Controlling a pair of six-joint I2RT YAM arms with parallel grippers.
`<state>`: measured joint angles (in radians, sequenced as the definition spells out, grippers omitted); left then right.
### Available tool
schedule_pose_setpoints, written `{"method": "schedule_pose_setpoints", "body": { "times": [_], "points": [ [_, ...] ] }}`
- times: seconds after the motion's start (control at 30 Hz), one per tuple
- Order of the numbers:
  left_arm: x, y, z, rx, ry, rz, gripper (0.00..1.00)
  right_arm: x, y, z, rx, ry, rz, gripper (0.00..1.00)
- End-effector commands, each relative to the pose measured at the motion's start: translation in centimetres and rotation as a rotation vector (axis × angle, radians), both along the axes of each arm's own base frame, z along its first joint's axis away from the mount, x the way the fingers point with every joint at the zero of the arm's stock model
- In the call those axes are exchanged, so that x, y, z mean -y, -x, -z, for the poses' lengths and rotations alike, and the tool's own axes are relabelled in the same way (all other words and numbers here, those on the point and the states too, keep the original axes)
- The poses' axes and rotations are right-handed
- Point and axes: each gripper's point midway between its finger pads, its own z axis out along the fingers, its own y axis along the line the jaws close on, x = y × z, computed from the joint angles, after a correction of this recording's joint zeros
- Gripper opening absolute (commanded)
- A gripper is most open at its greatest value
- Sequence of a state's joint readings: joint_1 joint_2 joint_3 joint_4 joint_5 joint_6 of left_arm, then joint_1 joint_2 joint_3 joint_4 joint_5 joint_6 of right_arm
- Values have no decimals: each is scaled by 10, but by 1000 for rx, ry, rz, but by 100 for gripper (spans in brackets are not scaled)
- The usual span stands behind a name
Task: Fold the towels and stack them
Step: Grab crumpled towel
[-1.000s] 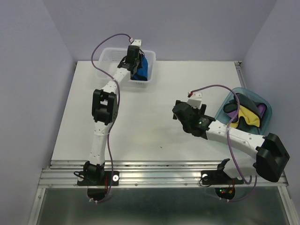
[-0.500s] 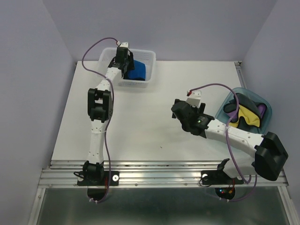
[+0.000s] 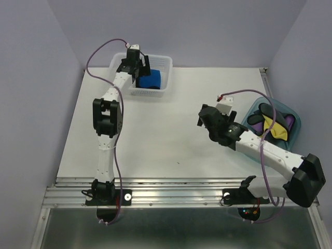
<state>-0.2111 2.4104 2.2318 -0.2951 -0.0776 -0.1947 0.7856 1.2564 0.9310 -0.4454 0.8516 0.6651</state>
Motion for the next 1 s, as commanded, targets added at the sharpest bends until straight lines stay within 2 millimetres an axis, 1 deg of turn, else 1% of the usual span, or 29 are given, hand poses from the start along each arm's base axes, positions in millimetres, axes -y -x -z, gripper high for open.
{"method": "schedule_pose_setpoints", "body": {
  "times": [0.0,0.03,0.1,0.13,0.17,0.2,0.23,0.27,0.3,0.33,0.37,0.4,0.43,0.5,0.53,0.57,0.6,0.67,0.7,0.73,0.77,0.8,0.87,0.9,0.93,0.97],
  "points": [
    [2,32,-134,189,102,3,99,47,-6,-36,20,-94,122,100],
    [1,48,-145,194,111,4,99,69,-5,-38,15,-111,166,100],
    [5,69,-155,206,126,9,99,96,3,-40,15,-86,235,100],
    [7,80,-159,216,133,10,99,114,7,-41,14,-67,290,100],
    [15,106,-165,246,156,19,99,128,12,-44,22,-47,339,100],
    [18,119,-165,259,167,29,99,140,20,-42,2,-23,371,100],
    [28,138,-139,238,180,48,99,161,24,-42,-12,-6,436,100],
    [26,161,-160,284,205,52,99,172,26,-39,-29,6,469,100],
    [29,173,-161,308,223,60,99,184,29,-33,-64,22,505,100],
    [31,185,-156,308,233,71,99,205,33,-29,-83,20,586,100],
    [32,207,-145,301,253,72,99,215,39,-25,-111,33,631,100],
    [32,217,-139,295,264,71,99,223,38,-26,-122,45,672,100],
    [27,233,-126,272,267,59,99,237,39,-21,-144,58,750,100],
    [33,249,-114,242,296,63,99,248,38,-16,-168,84,802,100],
    [32,258,-99,207,285,61,99,254,35,-9,-194,95,824,100],
    [32,263,-100,207,284,57,99,256,32,-6,-204,98,830,100],
    [37,270,-98,195,286,65,99,262,27,-5,-191,92,844,100],
    [34,280,-90,174,272,37,99,266,18,5,-214,85,830,100],
    [36,285,-89,168,273,40,99,268,9,4,-189,64,824,100],
    [39,290,-84,158,271,43,99,268,6,8,-199,53,812,100],
    [41,292,-85,162,276,43,99,268,2,11,-202,49,794,100],
    [40,298,-81,143,267,41,99,268,-7,10,-176,39,778,100],
    [40,305,-76,124,262,28,99,274,-9,19,-199,27,770,100],
    [40,306,-76,120,263,24,99,282,-10,24,-209,23,791,100],
    [40,310,-72,110,256,20,99,285,-11,28,-220,13,790,100],
    [40,311,-73,111,256,18,99,289,-16,28,-210,4,789,100]
  ]
}}
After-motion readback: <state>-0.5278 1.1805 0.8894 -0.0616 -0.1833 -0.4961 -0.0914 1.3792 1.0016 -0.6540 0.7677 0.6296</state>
